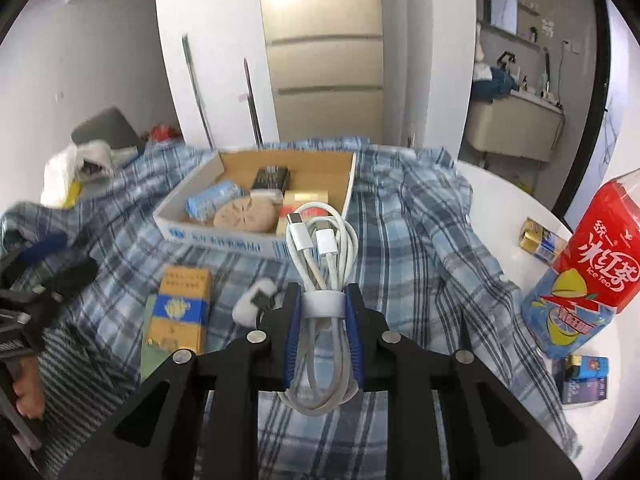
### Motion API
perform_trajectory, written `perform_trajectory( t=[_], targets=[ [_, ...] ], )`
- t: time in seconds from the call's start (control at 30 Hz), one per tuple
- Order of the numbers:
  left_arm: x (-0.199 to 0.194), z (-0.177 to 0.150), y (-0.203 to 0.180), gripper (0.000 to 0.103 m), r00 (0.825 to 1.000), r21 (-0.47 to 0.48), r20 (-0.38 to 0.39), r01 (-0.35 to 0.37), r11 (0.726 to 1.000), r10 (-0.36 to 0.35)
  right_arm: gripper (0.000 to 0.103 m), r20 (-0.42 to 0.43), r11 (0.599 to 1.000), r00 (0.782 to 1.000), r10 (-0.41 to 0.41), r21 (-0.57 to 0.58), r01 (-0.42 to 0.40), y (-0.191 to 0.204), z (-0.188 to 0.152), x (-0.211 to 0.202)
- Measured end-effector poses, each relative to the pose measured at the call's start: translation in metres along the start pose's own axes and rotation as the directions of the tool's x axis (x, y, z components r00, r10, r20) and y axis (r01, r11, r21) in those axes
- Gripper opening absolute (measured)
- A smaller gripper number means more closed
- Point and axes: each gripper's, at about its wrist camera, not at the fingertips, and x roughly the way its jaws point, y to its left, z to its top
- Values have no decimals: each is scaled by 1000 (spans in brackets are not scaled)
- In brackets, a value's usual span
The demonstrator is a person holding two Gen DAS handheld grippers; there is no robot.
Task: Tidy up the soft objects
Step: 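Lift the white cable with the right tool while the left tool approaches the gold-blue pack, then grasp the gold-and-blue cigarette pack with the left tool while the right tool holds the cable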
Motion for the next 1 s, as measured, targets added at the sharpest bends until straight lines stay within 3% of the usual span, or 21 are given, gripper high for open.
perform_trajectory(
  t=[0.1,0.2,0.47,1.0],
  targets=[
    [20,2,-6,98,997,-34,-74,7,999,-9,21,48,1000,999,9,-6,-9,1,-4,1],
    [39,4,-12,96,991,-54,-136,-8,998,0,21,40,1000,999,19,17,-20,-5,-6,4],
    [65,-3,-39,96,972,0,-235,-1,1000,1,21,2,997,1000,17,73,-17,-19,-11,11],
    [71,-21,-35,91,957,62,-279,-61,996,75,21,2,998,1000,7,63,-8,-21,-12,8]
  ],
)
